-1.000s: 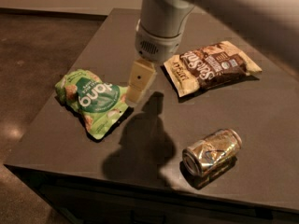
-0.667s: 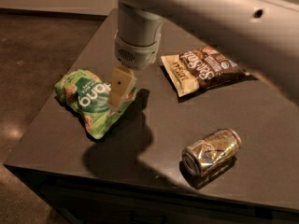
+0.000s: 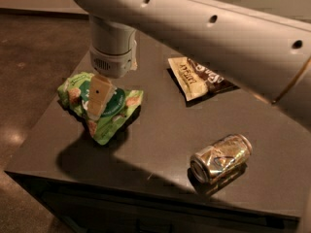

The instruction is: Pick green rice chip bag

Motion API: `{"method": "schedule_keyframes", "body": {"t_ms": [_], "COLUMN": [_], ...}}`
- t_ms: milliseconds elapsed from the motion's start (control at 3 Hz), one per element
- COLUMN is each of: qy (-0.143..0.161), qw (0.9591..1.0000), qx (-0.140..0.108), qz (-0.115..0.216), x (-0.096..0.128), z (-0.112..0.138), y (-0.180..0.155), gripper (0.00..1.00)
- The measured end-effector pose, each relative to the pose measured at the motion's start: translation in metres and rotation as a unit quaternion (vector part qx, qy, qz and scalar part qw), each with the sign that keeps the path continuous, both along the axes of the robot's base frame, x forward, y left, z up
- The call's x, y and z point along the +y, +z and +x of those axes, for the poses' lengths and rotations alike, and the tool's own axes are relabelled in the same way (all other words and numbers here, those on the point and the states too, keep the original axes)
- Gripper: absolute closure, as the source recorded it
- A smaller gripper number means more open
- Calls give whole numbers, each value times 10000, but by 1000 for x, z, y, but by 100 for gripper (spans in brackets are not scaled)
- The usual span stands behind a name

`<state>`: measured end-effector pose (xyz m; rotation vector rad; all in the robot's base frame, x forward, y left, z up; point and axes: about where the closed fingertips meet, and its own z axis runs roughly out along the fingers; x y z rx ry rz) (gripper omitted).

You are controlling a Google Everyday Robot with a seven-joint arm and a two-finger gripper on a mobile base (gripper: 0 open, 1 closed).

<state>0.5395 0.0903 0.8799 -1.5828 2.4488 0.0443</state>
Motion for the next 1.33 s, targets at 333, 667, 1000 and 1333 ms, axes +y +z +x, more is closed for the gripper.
{"method": "schedule_keyframes", "body": {"t_ms": [333,667,1000,1333], "qy": [171,312,413,420], "qw": [9998,9994,9989,9989], "qx": [49,102,150,154], "qz": [-37,-81,-140,-163], "x": [23,40,48,48], "z": [0,1,7,14], "y": [-5,-9,-15,-17], "gripper": [0,0,23,48]}}
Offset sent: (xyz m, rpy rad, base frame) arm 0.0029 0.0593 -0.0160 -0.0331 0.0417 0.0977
